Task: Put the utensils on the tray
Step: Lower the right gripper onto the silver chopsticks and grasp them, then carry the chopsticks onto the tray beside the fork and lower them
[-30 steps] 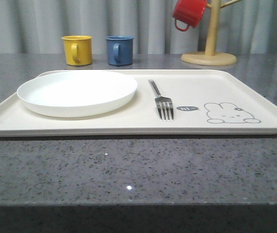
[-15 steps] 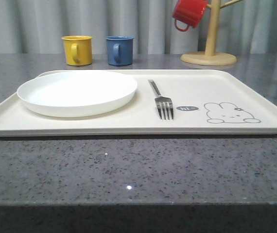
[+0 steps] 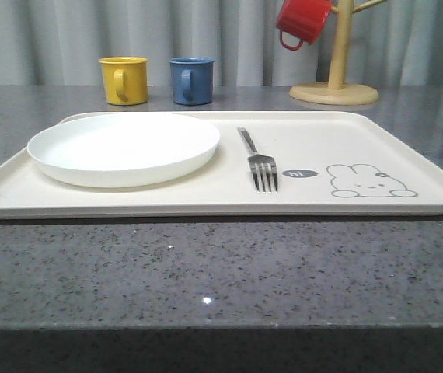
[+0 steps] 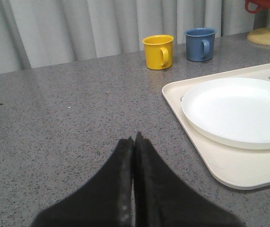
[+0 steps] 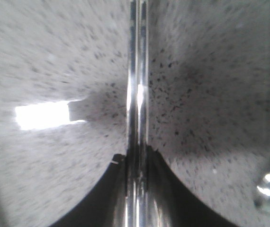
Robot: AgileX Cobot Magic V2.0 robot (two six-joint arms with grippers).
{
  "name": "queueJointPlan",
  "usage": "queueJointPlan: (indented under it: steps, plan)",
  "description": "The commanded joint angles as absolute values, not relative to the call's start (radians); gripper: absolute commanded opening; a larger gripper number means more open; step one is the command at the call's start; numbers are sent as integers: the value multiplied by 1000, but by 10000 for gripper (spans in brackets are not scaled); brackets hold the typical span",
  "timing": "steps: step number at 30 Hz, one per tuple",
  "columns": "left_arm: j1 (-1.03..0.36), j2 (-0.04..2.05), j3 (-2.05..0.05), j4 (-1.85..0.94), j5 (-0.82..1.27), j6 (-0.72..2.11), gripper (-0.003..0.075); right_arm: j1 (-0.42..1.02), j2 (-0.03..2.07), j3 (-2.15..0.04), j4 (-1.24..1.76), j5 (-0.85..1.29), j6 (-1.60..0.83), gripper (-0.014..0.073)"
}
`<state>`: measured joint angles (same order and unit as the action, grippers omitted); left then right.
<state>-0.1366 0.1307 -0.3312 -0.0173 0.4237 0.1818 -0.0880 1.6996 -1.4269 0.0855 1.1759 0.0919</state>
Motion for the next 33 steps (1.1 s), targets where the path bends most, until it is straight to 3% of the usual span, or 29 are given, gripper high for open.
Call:
queueJointPlan:
  steps: [1,17,33]
  plan:
    - [-142,139,-357,-29,341,174,-18,-56,1604,-1481,102,1191,114,1]
    - [-142,139,-357,-29,339,174,-18,365,1679,-1570,113,1138,317,1]
    - [-142,139,-357,-29,339,174,-18,406,1801,-1633,124,1134,408,1]
